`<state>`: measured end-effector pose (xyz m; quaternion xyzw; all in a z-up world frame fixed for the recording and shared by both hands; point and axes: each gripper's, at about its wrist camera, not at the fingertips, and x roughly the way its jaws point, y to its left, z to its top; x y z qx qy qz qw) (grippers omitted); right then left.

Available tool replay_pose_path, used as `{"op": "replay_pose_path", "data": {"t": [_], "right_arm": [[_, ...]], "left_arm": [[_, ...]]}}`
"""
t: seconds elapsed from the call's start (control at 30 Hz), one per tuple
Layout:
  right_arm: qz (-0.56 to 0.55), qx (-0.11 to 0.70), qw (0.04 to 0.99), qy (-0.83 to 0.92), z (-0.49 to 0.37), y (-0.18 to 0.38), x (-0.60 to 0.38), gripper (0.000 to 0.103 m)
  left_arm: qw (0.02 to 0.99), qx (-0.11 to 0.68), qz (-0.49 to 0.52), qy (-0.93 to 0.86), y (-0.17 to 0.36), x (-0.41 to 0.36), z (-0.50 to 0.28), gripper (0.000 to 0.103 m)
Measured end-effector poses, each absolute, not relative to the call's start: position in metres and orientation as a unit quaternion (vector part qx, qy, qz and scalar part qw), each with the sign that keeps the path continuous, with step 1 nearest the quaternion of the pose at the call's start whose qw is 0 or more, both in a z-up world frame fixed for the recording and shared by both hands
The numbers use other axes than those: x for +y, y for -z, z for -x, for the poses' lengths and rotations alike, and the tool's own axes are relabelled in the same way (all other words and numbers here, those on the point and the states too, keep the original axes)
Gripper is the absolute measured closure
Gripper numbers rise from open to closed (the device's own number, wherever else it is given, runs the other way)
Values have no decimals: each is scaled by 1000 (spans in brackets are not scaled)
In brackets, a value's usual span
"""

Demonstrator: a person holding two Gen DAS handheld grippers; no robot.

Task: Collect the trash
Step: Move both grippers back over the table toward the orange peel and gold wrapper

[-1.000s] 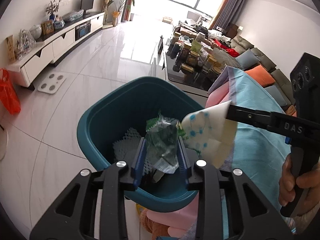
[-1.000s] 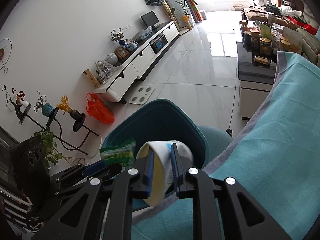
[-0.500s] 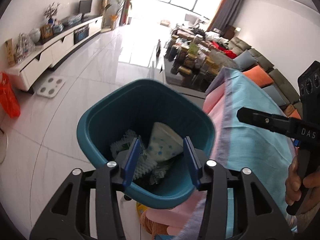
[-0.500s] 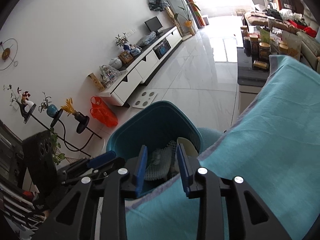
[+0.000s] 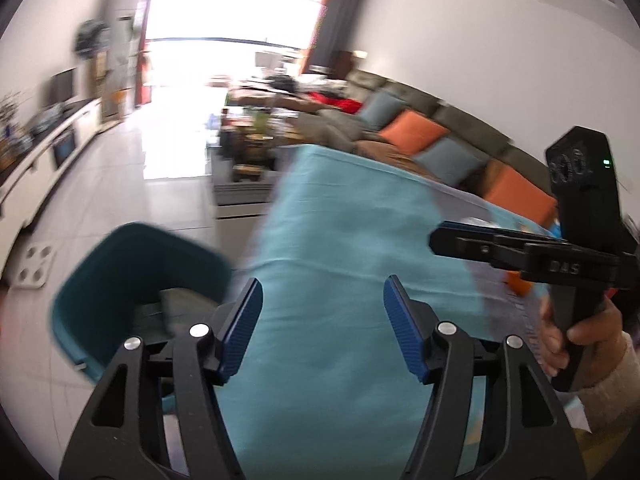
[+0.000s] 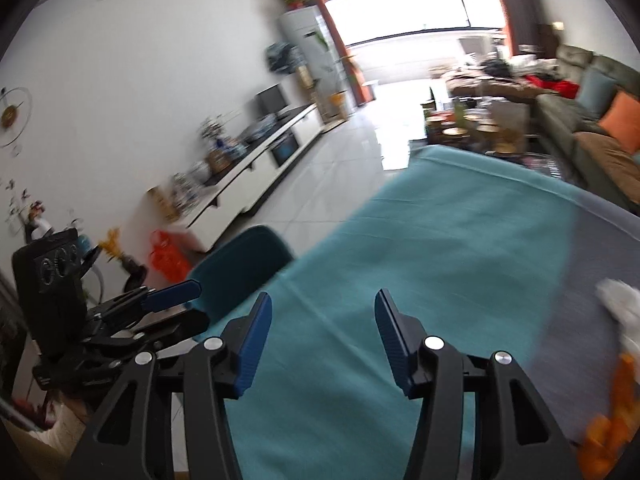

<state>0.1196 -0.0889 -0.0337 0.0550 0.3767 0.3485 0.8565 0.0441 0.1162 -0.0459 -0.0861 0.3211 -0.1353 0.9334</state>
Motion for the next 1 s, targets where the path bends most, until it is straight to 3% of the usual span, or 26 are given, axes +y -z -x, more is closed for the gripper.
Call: {"op": "replay_pose_path", "data": {"t": [0.4, 1.0], "right_arm": [[-96, 360, 904, -209, -107, 38, -219, 52], [-125, 373, 911, -125, -122, 63, -302, 52]], "left_arm": [[884, 362, 46, 291, 62, -25, -78, 41], [845, 402, 15, 352, 77, -124, -105, 51]]}}
